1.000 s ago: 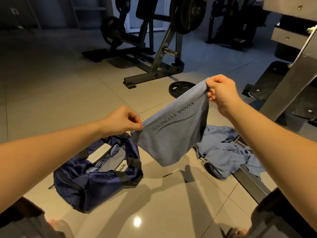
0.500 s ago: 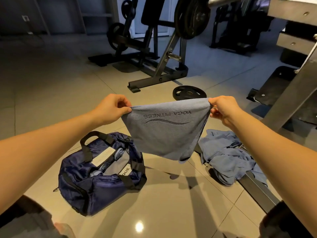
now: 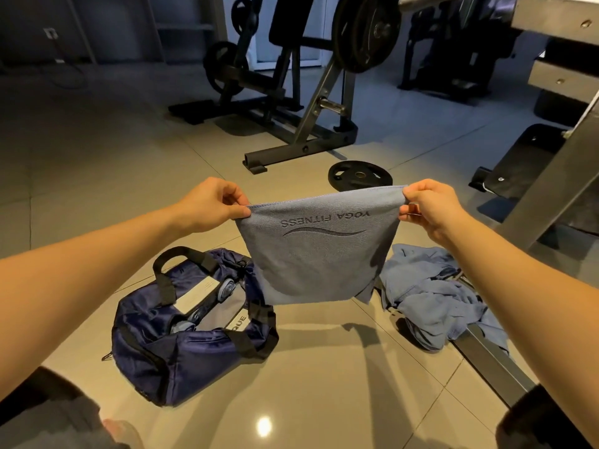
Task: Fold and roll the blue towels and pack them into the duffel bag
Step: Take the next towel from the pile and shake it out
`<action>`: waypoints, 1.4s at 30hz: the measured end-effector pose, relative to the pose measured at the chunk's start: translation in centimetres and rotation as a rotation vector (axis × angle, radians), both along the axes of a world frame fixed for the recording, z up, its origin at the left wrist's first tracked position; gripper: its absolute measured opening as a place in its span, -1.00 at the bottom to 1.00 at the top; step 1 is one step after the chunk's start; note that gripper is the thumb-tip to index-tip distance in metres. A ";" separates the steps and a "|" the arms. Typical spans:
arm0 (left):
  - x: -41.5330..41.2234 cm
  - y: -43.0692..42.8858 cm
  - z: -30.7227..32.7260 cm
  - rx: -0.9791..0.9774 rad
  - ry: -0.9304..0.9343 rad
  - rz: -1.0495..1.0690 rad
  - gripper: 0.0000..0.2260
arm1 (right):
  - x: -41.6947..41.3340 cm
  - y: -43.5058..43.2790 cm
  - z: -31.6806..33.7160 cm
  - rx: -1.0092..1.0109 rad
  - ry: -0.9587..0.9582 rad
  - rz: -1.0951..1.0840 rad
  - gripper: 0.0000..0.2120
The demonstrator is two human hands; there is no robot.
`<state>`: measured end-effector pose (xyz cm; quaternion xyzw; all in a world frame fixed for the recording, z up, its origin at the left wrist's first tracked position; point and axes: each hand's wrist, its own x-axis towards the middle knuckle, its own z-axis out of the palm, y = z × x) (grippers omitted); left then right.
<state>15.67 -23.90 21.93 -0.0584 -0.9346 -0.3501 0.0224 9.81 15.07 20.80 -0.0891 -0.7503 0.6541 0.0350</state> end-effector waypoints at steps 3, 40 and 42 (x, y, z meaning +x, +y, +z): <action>0.0 0.1 0.0 0.011 -0.011 -0.001 -0.92 | -0.1 0.4 -0.4 -0.008 -0.042 0.000 -0.90; 13.3 4.5 -24.5 -0.251 -0.256 -0.237 -0.74 | 19.3 2.9 -24.6 0.085 -0.474 -0.237 -0.87; 15.3 4.6 -27.2 -0.342 -0.309 -0.290 -0.80 | 21.7 3.1 -27.0 0.147 -0.526 -0.182 -0.83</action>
